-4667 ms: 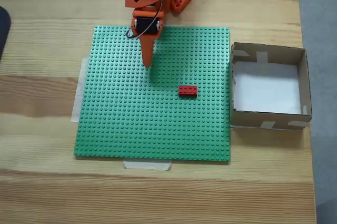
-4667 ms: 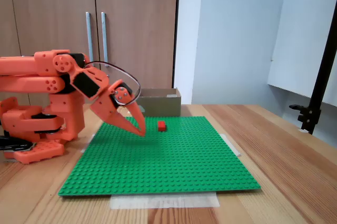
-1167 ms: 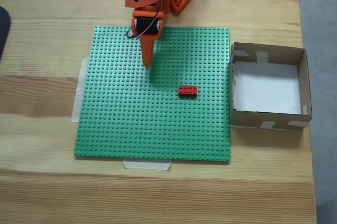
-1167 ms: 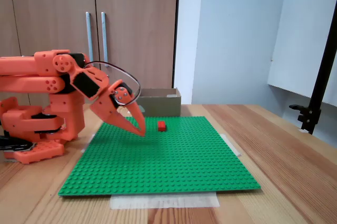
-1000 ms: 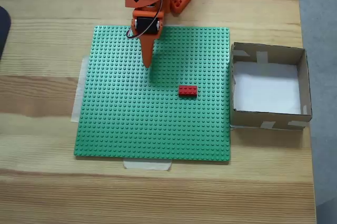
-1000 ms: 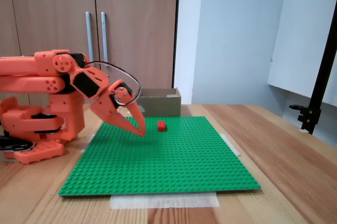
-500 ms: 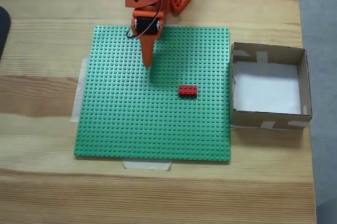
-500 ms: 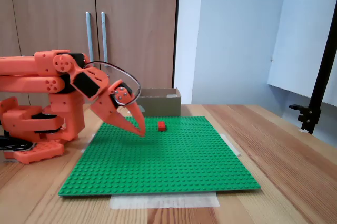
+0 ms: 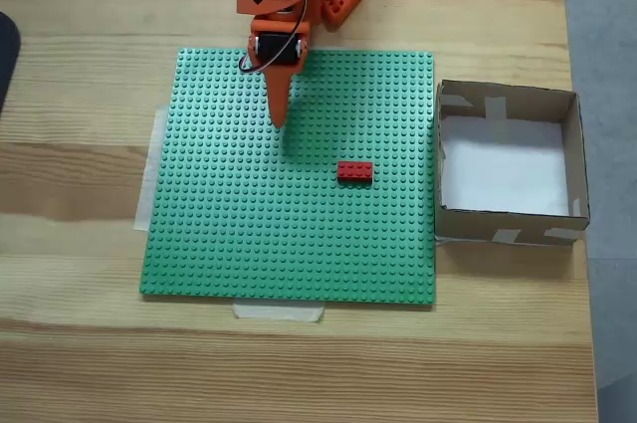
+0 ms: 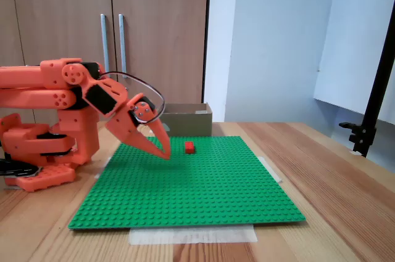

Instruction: Pick the red lego block and put it in the box.

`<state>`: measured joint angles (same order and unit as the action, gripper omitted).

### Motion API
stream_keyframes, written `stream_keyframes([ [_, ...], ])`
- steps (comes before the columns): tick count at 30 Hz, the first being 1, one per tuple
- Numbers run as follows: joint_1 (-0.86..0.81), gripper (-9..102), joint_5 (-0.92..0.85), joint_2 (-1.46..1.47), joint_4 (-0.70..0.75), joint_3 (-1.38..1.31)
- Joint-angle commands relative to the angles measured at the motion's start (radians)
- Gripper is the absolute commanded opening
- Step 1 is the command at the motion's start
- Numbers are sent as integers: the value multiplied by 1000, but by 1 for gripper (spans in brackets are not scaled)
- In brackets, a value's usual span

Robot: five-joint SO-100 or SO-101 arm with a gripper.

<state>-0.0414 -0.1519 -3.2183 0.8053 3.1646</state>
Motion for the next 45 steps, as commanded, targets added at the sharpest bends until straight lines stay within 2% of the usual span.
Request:
stream_keyframes([
  [1,0,-1,5,-5,-6,8],
  [23,2,-1,37,15,3,-25],
  [34,12,-1,75,244,100,-321],
  [45,58,-1,144,518,270,-684],
])
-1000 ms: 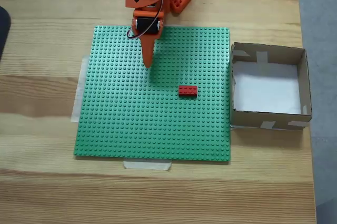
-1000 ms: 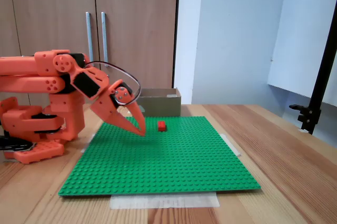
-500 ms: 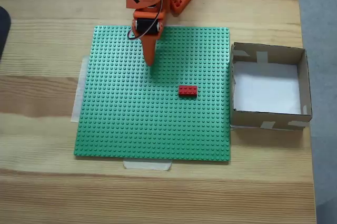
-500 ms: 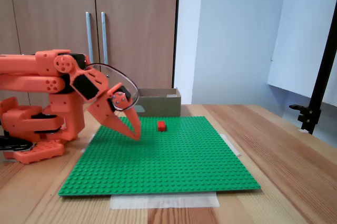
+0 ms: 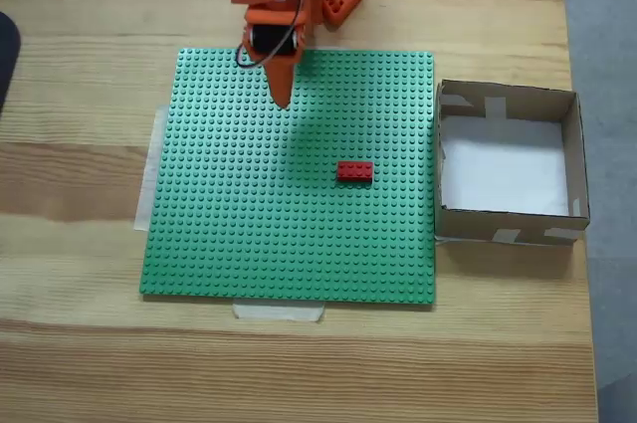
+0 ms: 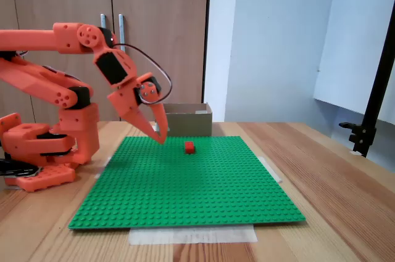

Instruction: Pick the red lego block and put it in the box.

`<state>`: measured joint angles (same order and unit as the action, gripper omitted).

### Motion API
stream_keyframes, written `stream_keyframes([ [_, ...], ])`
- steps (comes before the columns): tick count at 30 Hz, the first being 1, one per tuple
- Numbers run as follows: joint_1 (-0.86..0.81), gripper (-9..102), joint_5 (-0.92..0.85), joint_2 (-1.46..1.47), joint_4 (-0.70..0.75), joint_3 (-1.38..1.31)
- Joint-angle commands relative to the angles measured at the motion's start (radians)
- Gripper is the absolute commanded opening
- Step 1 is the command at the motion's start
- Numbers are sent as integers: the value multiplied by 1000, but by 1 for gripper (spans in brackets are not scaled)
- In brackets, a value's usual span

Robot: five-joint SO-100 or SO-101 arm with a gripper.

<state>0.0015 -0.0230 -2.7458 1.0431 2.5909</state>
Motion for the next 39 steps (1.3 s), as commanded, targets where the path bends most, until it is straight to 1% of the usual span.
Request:
stream_keyframes([
  [1,20,-1,21,64,49,-138],
  [12,49,-1,97,235,192,-377],
  [16,64,-1,129,325,245,-479],
  [25,106,-1,181,537,319,-676],
  [30,143,-1,207,672,397,-824],
  [39,210,-1,241,839,420,-953],
])
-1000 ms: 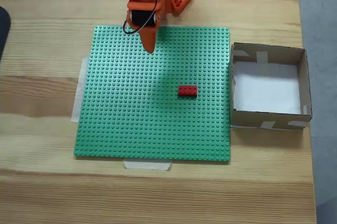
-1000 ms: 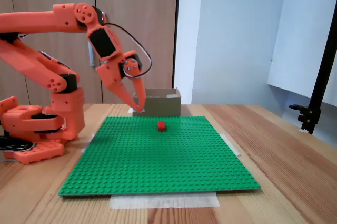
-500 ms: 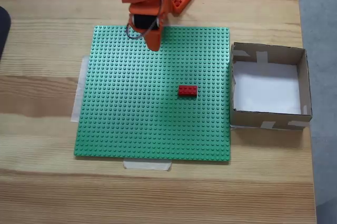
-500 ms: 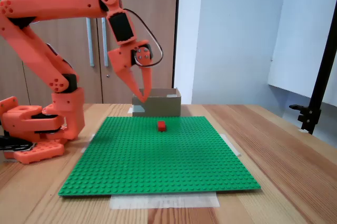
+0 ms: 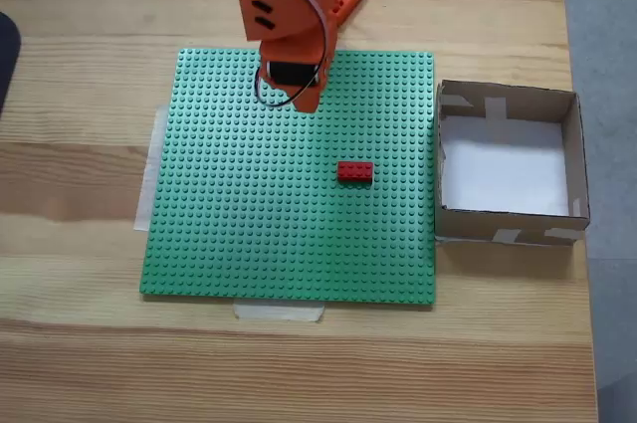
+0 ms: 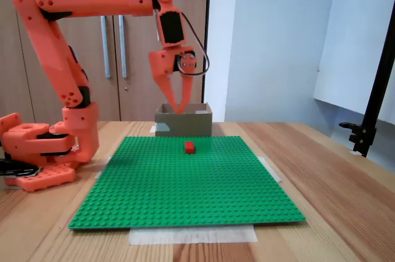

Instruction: Pick the red lego block and put it in the box.

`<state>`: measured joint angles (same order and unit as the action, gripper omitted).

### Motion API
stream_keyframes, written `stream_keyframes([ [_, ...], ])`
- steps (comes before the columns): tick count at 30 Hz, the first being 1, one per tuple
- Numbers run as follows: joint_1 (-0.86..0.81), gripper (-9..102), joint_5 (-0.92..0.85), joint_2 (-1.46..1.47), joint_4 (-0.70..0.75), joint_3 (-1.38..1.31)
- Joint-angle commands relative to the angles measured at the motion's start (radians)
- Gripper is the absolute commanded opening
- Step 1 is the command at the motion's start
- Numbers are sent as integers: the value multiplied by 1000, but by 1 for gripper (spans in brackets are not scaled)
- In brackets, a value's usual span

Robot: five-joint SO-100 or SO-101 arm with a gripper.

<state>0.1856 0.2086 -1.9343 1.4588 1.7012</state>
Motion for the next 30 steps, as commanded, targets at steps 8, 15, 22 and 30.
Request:
stream_keyframes([
  [8,72,4,80,144,3,-120],
  [15,107,10,97,196,2,-126],
  [22,144,18,140,218,3,-121],
  [30,144,28,156,252,-31,-95],
])
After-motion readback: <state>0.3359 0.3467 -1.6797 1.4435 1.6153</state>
